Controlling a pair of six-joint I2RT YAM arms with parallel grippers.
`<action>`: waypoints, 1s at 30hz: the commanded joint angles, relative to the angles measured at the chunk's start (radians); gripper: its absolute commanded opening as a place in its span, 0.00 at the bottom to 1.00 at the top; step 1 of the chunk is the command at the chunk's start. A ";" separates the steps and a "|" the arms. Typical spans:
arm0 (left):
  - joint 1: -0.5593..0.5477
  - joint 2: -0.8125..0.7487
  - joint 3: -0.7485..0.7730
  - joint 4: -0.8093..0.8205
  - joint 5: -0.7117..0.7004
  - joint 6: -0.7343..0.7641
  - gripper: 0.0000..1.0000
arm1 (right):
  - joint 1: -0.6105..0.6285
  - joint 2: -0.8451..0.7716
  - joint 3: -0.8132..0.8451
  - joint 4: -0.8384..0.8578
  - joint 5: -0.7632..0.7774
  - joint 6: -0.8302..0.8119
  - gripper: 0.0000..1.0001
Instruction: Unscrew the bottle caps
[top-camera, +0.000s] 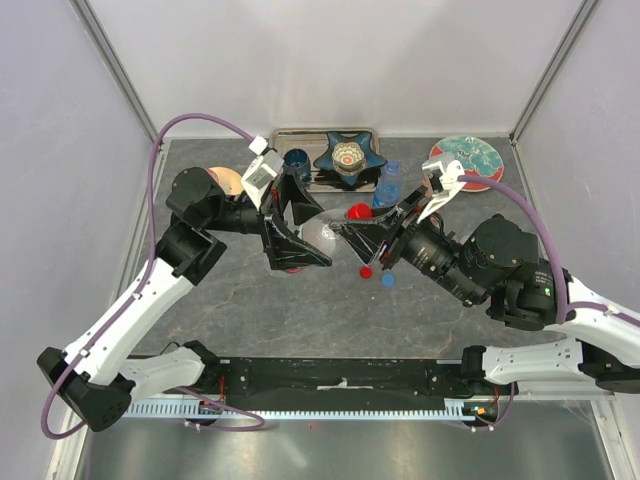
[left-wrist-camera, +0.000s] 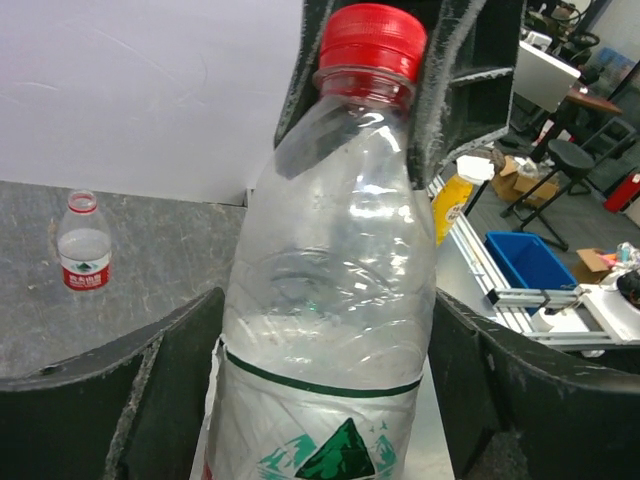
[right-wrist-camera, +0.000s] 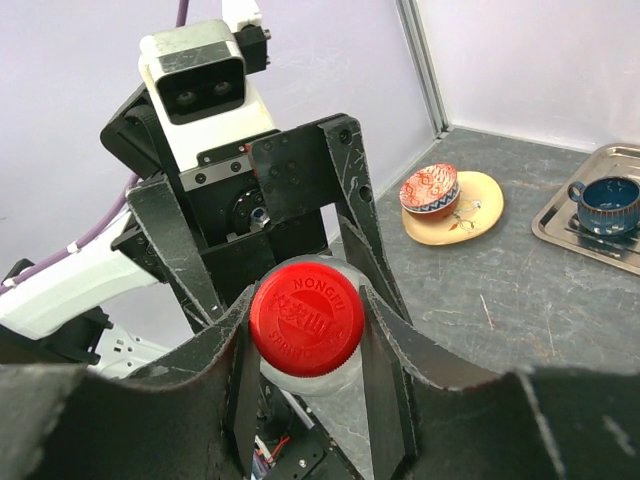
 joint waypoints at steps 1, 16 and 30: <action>-0.010 -0.025 0.003 -0.038 0.025 0.073 0.84 | 0.004 0.009 0.028 0.052 -0.006 0.003 0.00; -0.069 -0.027 0.024 -0.257 -0.018 0.254 0.87 | 0.004 0.054 0.072 0.036 -0.017 0.000 0.00; -0.072 -0.070 -0.025 -0.268 -0.084 0.295 0.82 | 0.002 0.029 0.025 0.099 -0.036 0.002 0.00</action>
